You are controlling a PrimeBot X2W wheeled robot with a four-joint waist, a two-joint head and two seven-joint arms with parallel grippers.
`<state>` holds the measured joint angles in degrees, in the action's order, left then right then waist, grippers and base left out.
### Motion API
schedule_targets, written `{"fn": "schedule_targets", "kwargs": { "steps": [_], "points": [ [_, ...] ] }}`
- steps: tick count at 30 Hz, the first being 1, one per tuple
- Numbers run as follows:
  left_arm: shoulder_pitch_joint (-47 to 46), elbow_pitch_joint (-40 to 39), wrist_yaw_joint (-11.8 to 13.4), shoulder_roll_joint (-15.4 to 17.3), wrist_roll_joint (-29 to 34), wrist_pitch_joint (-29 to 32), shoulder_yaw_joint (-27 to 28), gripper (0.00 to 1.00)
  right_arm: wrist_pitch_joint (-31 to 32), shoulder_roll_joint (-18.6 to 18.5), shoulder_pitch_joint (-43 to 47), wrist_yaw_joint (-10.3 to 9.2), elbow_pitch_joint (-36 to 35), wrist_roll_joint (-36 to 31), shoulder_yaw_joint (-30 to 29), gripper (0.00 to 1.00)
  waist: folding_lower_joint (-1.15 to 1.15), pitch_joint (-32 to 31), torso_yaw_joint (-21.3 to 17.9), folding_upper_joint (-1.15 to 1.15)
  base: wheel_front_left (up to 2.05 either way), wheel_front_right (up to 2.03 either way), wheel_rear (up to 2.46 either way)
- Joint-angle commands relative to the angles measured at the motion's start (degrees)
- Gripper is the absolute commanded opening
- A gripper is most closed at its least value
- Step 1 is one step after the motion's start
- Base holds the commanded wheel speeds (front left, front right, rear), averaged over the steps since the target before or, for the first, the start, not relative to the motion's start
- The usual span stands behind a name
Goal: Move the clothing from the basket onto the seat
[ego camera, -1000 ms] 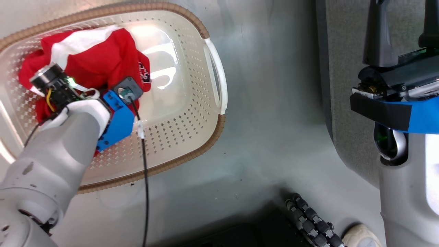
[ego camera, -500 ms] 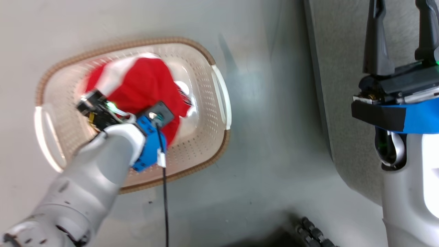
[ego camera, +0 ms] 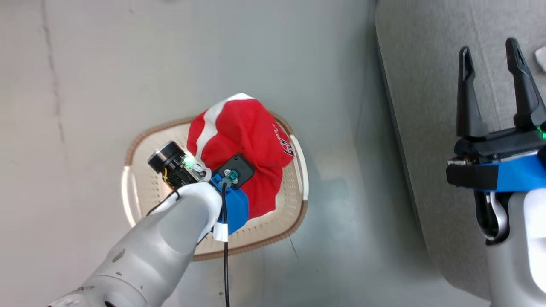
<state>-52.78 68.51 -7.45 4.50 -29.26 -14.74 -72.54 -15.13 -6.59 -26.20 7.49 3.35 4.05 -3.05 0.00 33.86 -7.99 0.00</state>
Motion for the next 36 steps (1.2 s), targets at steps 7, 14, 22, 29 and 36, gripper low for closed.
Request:
{"fn": "schedule_targets", "kwargs": {
  "steps": [7, 14, 22, 29, 36],
  "points": [
    [3.4, -8.8, 1.6, 0.5, -2.3, -0.5, 6.3, 0.00, 0.0, -1.3, 5.3, 0.01, 2.0, -0.4, -1.1, 1.00, 0.00, -12.7, 5.2, 0.00, 0.00, 0.00, 0.00],
    [8.0, -18.0, 3.3, 2.4, -1.1, -0.5, 12.6, 0.00, 0.0, -1.5, 10.0, 0.01, 3.8, -0.2, -1.3, 1.00, 0.00, -19.8, 6.5, 0.00, 0.00, 0.00, 0.00],
    [13.0, -24.5, 3.5, 2.8, 0.6, -0.5, 18.1, 0.00, 0.0, -1.3, 15.4, 0.01, 5.3, 0.0, -1.2, 1.00, 0.00, -26.7, 7.6, 0.00, 0.00, 0.00, 0.00],
    [15.2, -28.5, 3.1, 2.1, 1.4, -0.5, 21.7, 0.00, 0.0, -0.7, 19.2, 0.01, 6.1, 0.4, -0.2, 1.00, 0.00, -31.6, 8.6, 0.00, 0.00, 0.00, 0.00],
    [15.3, -30.6, 2.7, 1.6, 2.0, -0.5, 23.2, 0.00, 0.0, -0.2, 21.3, 0.01, 6.2, 0.7, 0.7, 1.00, 0.00, -33.7, 9.2, 0.00, 0.00, 0.00, 0.00]
  ]
}}
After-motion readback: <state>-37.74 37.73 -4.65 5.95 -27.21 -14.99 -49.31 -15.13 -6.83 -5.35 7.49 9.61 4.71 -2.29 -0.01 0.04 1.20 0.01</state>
